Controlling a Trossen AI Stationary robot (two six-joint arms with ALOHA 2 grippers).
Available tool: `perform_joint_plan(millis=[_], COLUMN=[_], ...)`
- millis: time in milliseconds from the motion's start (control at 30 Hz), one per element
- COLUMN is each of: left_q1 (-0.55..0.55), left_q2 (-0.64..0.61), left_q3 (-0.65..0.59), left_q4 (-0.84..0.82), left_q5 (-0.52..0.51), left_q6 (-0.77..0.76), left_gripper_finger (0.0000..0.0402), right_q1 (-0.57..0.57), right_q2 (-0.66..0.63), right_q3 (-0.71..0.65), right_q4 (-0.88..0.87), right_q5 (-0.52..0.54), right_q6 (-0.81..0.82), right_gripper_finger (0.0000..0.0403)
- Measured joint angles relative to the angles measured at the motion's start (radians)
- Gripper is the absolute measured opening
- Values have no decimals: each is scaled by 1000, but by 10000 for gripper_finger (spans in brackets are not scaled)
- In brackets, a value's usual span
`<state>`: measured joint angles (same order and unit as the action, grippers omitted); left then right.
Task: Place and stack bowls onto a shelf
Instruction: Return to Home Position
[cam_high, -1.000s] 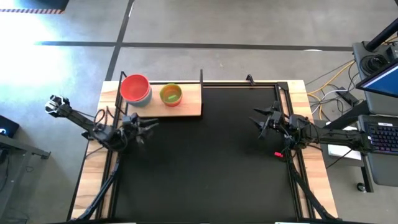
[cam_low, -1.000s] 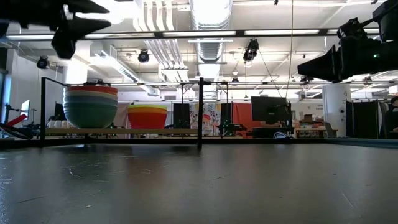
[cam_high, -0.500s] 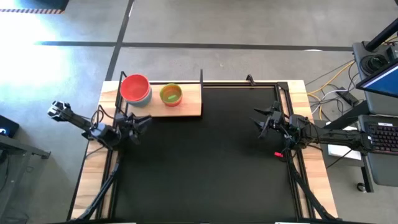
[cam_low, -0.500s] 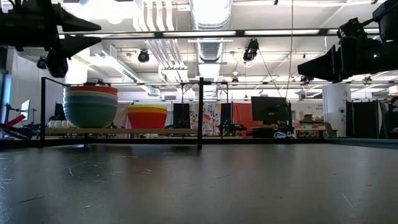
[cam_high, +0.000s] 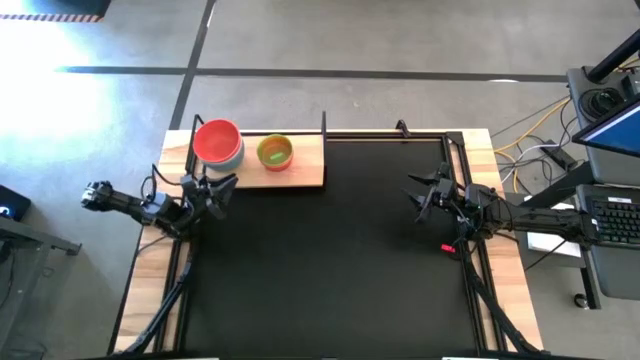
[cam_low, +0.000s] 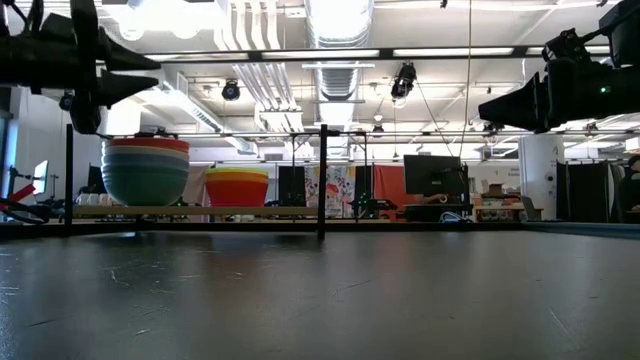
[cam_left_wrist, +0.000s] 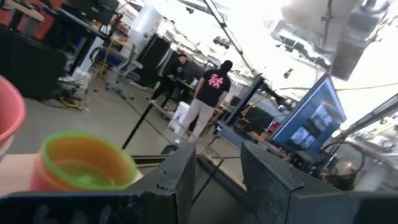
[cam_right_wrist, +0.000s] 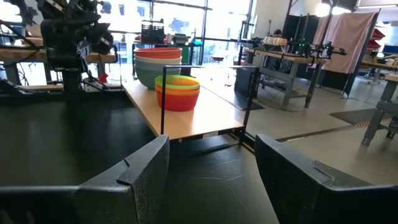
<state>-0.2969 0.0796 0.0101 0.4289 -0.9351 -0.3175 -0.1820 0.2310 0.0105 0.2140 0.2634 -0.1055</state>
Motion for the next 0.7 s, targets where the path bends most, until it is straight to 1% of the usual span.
perform_joint_plan(millis=[67, 200, 367, 533, 700], left_q1=[10, 14, 14, 17, 38], left_q2=[-31, -81, -81, -80, -80], left_q3=[0, 0, -1, -1, -1], left_q4=[-55, -113, -148, -227, -277], left_q5=[1, 2, 15, 64, 71], left_q6=[-11, -18, 3, 19, 21], left_gripper_finger=[111, 111, 111, 111, 111], right_q1=[0, 0, 0, 0, 0], right_q2=[0, 0, 0, 0, 0], right_q3=[0, 0, 0, 0, 0], right_q4=[0, 0, 0, 0, 0], right_q5=[0, 0, 0, 0, 0], right_q6=[0, 0, 0, 0, 0], right_gripper_finger=[226, 226, 226, 226, 226])
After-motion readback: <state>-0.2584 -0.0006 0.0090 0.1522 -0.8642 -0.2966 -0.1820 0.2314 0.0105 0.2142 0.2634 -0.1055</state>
